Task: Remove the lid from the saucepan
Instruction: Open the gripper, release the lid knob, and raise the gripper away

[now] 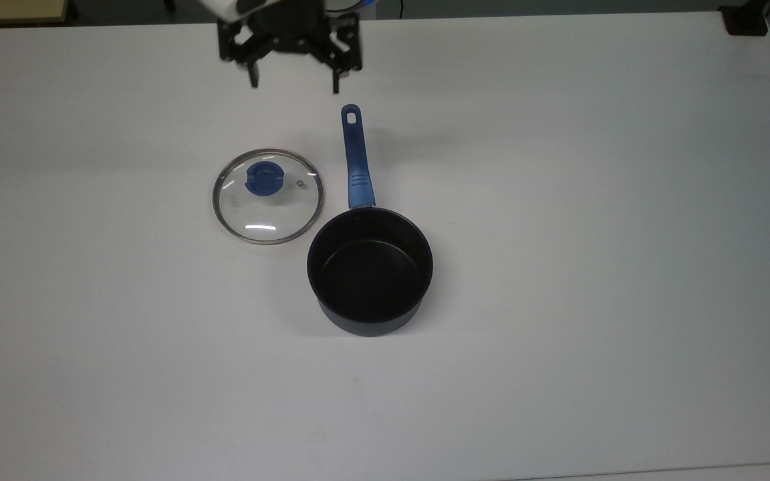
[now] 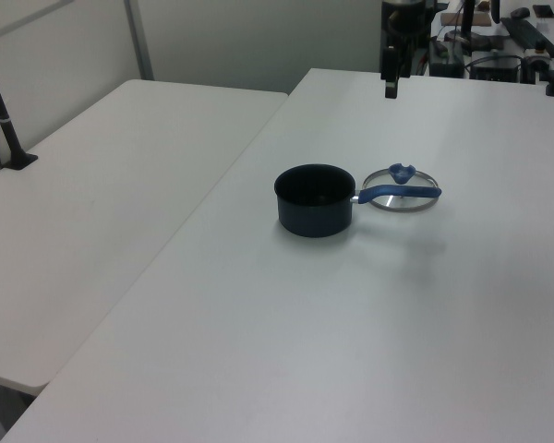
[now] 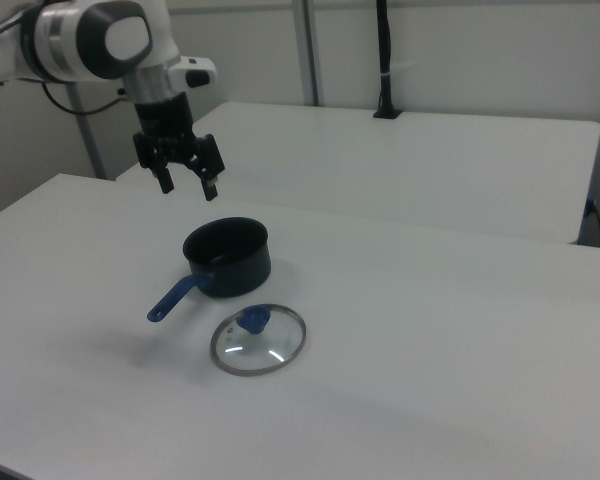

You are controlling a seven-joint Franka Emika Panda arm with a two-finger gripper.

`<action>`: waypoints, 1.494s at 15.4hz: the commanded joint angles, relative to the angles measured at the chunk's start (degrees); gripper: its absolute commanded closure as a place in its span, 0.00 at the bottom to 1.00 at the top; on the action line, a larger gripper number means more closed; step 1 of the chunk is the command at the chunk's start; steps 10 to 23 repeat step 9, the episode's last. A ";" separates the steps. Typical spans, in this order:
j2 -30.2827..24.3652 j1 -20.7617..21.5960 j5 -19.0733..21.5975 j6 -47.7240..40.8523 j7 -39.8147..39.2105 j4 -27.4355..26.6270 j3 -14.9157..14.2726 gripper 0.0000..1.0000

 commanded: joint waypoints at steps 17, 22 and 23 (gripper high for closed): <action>-4.35 3.36 1.26 -6.18 2.79 -1.08 -1.24 0.00; -4.35 3.36 1.26 -6.18 2.79 -1.08 -1.24 0.00; -4.35 3.36 1.26 -6.18 2.79 -1.08 -1.24 0.00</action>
